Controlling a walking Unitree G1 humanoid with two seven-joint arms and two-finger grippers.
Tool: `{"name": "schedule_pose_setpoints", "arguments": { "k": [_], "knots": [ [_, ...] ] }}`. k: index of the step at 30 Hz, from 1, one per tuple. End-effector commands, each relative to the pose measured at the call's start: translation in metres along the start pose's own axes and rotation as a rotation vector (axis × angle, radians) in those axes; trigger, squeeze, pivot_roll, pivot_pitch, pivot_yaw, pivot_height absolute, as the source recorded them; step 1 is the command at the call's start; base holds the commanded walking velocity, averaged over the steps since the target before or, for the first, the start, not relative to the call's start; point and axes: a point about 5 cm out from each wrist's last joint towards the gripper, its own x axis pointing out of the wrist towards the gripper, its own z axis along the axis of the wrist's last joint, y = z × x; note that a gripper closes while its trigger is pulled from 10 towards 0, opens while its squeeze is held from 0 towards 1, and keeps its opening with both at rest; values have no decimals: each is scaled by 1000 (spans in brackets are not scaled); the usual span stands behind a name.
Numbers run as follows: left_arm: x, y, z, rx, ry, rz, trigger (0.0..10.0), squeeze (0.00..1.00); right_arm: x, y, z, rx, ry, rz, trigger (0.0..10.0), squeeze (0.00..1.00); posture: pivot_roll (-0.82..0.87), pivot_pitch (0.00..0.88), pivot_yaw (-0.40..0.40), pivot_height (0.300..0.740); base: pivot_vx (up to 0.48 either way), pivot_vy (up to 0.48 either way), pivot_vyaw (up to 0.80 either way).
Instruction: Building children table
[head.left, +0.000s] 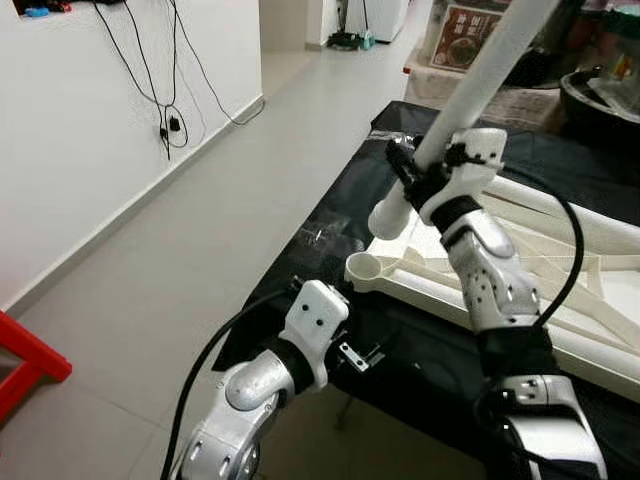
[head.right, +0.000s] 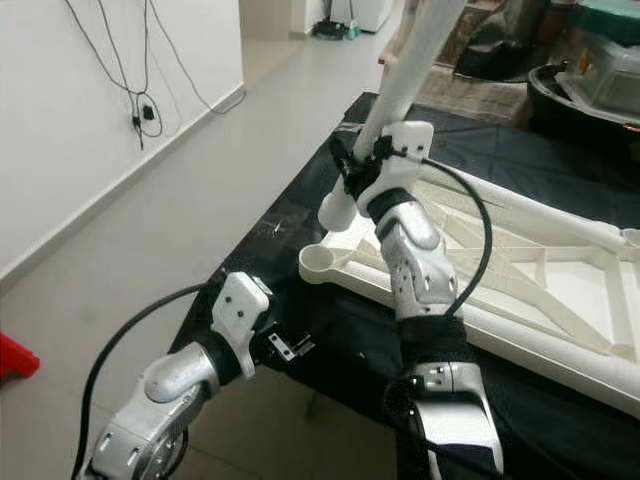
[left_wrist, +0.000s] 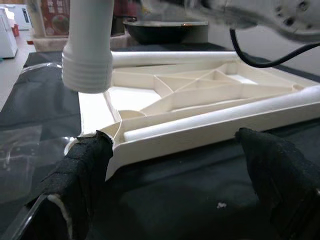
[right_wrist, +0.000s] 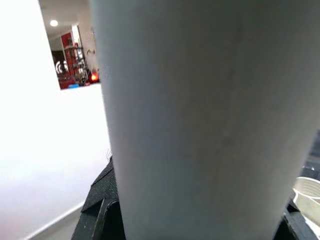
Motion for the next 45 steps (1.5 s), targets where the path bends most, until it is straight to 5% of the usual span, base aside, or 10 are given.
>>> {"name": "schedule_pose_setpoints", "arguments": {
  "k": [1, 12, 17, 30, 45],
  "knots": [
    [-2, -1, -2, -17, 15, 1, 10000, 0, 0, -4, 0, 1, 1, 1, 10000, 0, 139, 142, -82, 740, 0, 0, 0],
    [-12, 1, 11, -3, 3, 37, 10000, 0, 16, -9, -11, 38, 57, 17, 10000, 0, 157, 254, -89, 740, 0, 0, 0],
    [-17, 7, 15, -8, 18, 78, 10000, 0, 21, -5, -6, 122, 41, 137, 10000, 0, 161, 282, -94, 740, 0, 0, 0],
    [-23, 10, 10, -14, 55, 91, 10000, 0, 14, 0, -14, 172, 115, 390, 10000, 0, 164, 273, -97, 740, 0, 0, 0],
    [-24, 9, 10, -15, 63, 94, 10000, 0, 1, -5, -26, 207, 220, 529, 10000, 0, 163, 261, -99, 740, 0, 0, 0]
  ]
}}
